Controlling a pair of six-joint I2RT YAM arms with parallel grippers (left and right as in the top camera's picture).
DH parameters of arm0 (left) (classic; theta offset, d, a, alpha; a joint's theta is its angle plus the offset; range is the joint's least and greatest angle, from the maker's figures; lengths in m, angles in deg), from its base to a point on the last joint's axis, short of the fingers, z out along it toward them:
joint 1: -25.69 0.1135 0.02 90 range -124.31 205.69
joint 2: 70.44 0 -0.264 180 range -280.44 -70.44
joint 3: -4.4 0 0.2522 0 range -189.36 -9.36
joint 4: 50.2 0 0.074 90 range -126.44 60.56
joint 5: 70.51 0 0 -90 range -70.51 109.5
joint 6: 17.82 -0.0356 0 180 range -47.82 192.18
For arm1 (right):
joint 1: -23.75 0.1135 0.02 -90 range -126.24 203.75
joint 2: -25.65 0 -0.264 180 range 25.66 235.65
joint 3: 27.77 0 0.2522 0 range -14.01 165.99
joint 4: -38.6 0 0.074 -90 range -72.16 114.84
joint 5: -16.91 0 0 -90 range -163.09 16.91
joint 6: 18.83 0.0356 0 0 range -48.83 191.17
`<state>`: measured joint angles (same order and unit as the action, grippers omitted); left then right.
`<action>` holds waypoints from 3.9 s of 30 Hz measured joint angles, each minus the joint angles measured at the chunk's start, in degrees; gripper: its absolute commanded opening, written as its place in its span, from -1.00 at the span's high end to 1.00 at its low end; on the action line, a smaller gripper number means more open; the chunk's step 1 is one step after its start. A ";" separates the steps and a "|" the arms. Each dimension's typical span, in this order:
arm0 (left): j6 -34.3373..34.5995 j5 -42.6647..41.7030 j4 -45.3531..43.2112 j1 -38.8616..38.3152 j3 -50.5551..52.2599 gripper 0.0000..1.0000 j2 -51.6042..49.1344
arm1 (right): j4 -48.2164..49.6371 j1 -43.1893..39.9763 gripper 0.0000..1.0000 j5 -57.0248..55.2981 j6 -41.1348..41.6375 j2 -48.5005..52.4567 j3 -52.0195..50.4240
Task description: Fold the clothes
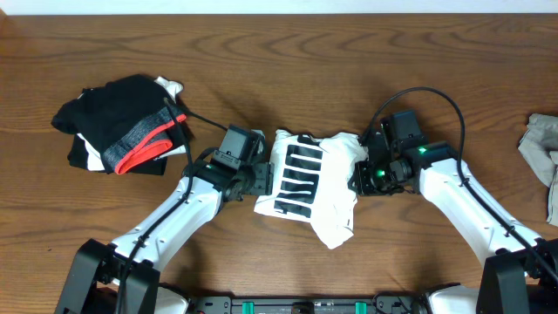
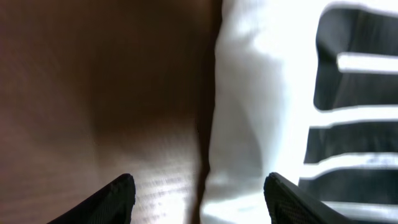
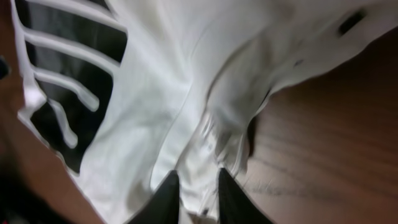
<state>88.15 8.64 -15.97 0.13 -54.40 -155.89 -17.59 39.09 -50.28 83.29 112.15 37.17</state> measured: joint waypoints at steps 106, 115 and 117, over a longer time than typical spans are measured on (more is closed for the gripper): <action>-10.71 -6.93 -2.54 0.02 -8.79 -0.22 -8.44 | 33.92 -10.69 0.47 -4.26 11.91 9.77 -1.16; -10.71 -6.93 -1.62 0.02 -8.79 -0.22 -8.44 | 26.77 -11.37 0.43 -1.44 3.43 9.77 -1.18; -10.71 -6.93 -1.62 0.02 -8.79 -0.22 -8.41 | 26.71 -11.39 0.50 -1.92 2.38 9.77 -1.18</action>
<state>77.44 1.71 -17.59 0.15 -63.18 -164.30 9.12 27.70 -52.20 85.67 121.92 35.99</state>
